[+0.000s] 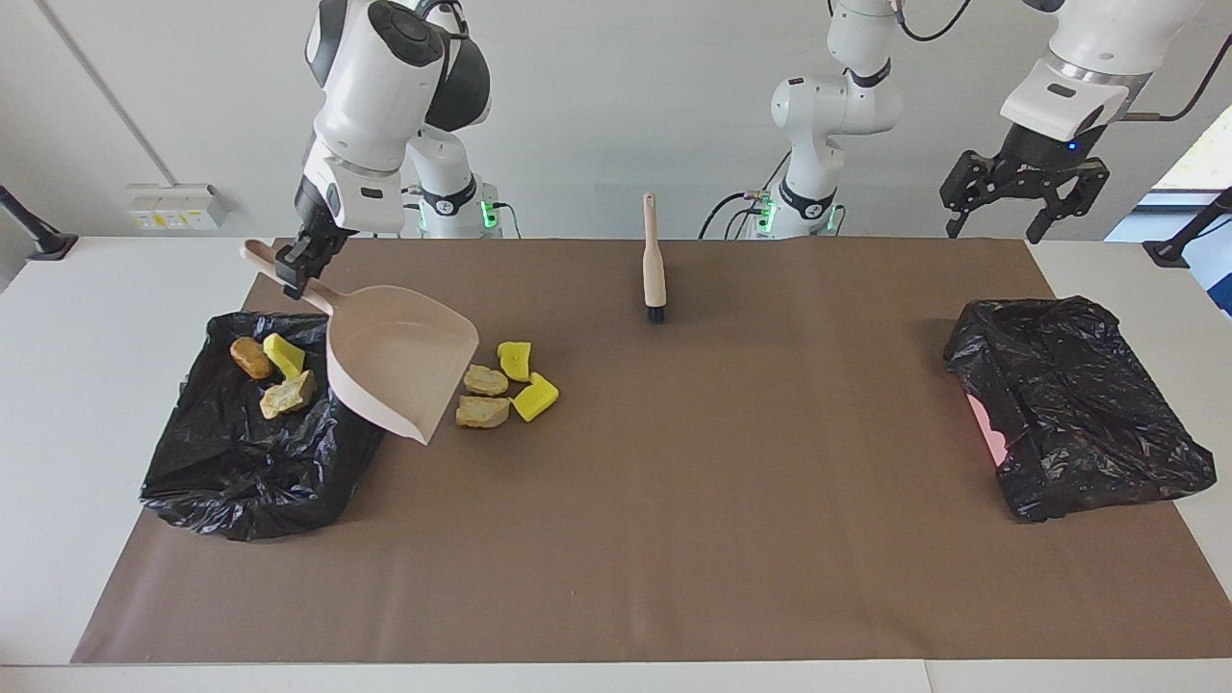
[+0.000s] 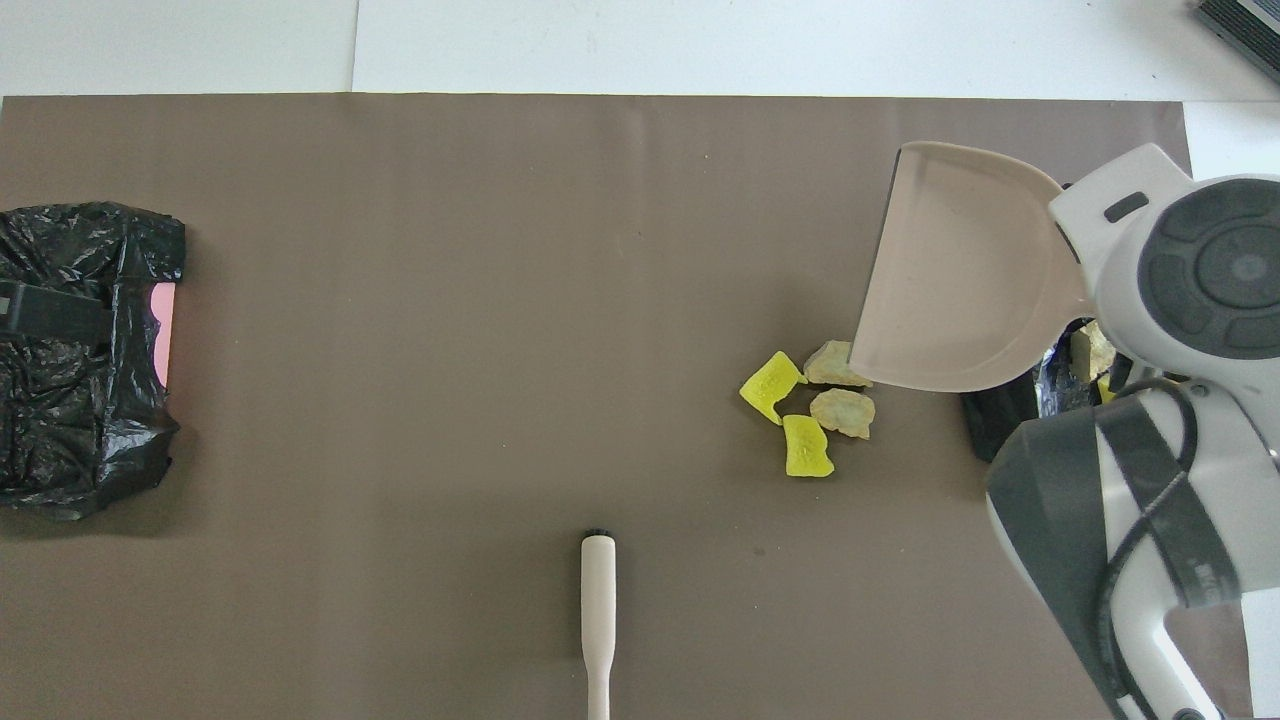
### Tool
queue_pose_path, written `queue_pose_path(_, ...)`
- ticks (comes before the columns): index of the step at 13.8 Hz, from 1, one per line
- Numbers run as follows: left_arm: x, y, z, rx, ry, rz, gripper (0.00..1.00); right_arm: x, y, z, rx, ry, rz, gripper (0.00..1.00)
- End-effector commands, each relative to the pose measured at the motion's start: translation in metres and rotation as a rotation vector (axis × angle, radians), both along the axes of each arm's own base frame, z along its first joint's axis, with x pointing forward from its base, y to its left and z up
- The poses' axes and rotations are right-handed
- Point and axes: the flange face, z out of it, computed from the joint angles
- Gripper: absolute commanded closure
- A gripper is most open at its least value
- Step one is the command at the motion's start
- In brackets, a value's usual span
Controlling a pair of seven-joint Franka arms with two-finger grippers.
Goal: Sweep and dump trash in bin
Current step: 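Bring the empty dustpan back beside the remaining sponges with the right gripper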
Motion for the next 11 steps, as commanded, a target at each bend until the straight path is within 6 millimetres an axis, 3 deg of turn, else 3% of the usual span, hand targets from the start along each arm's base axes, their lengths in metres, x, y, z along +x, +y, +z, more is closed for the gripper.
queue_pose_path(1,0.001,0.001,0.004,-0.021,0.018,-0.001,0.0,0.0,0.058,-0.023,0.108,-0.047,-0.194,1.0)
queue_pose_path(3,0.005,0.001,0.004,-0.02,0.027,0.001,0.0,-0.009,0.124,-0.057,0.109,-0.072,-0.358,1.0)
queue_pose_path(6,0.004,0.0,0.009,-0.017,0.021,-0.002,0.0,0.001,0.178,-0.079,0.317,-0.039,-0.77,1.0)
queue_pose_path(8,0.004,-0.001,0.013,-0.017,0.0,-0.003,0.0,-0.002,0.233,-0.102,0.332,-0.054,-0.889,1.0)
queue_pose_path(11,0.001,0.0,0.015,-0.015,-0.001,-0.003,0.0,0.014,0.294,-0.121,0.414,-0.045,-1.078,1.0)
